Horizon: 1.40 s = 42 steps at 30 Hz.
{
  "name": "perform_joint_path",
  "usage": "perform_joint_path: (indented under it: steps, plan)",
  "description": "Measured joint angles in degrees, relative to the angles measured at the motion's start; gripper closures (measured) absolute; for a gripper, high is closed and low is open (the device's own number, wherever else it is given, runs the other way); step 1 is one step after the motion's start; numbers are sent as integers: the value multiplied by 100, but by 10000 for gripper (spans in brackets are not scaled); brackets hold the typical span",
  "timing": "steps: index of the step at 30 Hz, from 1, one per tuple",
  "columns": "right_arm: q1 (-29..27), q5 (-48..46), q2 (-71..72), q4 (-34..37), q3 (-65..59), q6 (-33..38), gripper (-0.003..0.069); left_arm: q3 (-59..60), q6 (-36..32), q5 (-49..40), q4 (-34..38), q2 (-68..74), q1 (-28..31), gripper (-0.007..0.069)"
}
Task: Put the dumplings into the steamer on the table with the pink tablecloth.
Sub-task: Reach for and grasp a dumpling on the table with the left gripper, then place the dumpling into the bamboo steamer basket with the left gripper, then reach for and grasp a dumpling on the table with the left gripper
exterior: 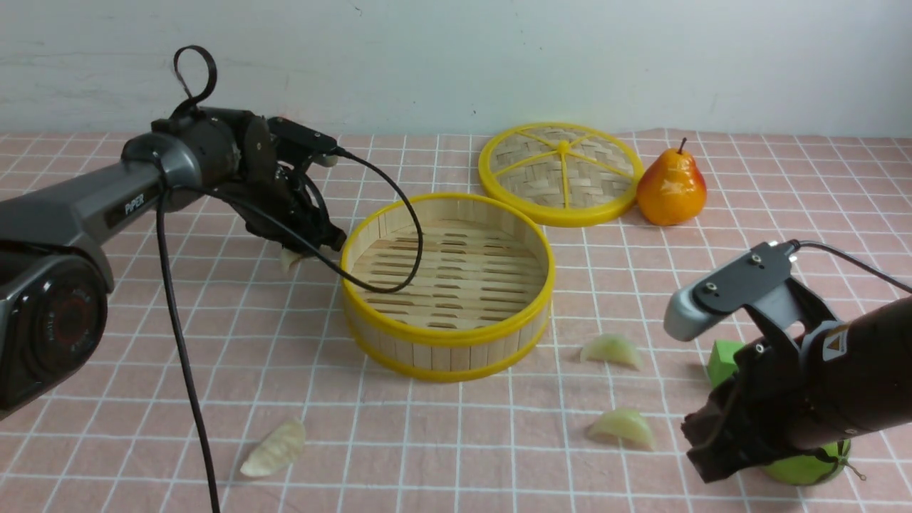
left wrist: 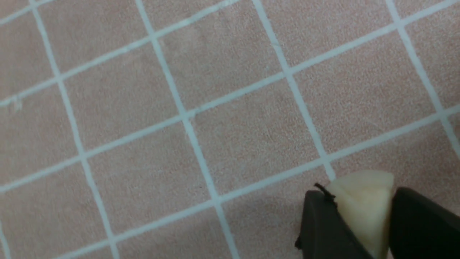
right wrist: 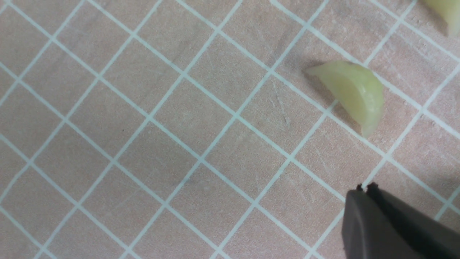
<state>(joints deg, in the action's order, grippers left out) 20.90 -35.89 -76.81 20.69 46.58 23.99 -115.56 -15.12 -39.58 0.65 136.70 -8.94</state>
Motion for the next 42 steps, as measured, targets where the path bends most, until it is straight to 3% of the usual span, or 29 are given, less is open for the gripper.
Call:
perform_joint_path:
  steps: [4,8,17,19,24,27,31,34,39,42]
  plan:
    - [0,0,0,5,0,0,659,-87,939,-467,-135,-156,-6,393]
    - [0,0,0,87,0,1,659,-318,1432,-854,-65,-575,-29,393]
    - [0,0,0,250,0,26,657,-527,1688,-1584,955,-1367,-860,393]
    - [0,0,0,258,0,69,657,-527,1766,-1576,925,-1230,-988,393]
    - [0,0,0,319,0,152,653,-497,2273,-1111,44,-457,-1375,393]
    - [0,0,0,383,0,152,651,-491,2418,-1042,-116,-299,-1419,349]
    - [0,-23,0,436,0,152,648,-491,2641,-1227,-259,-497,-1522,171]
    - [0,-88,0,453,0,152,648,-491,2676,-1681,-377,-991,-1571,146]
    - [0,-207,0,453,0,152,647,-334,2682,-2819,-551,-2159,-1570,204]
    - [0,-266,0,473,0,153,647,968,2682,-3014,-383,-3200,-1530,289]
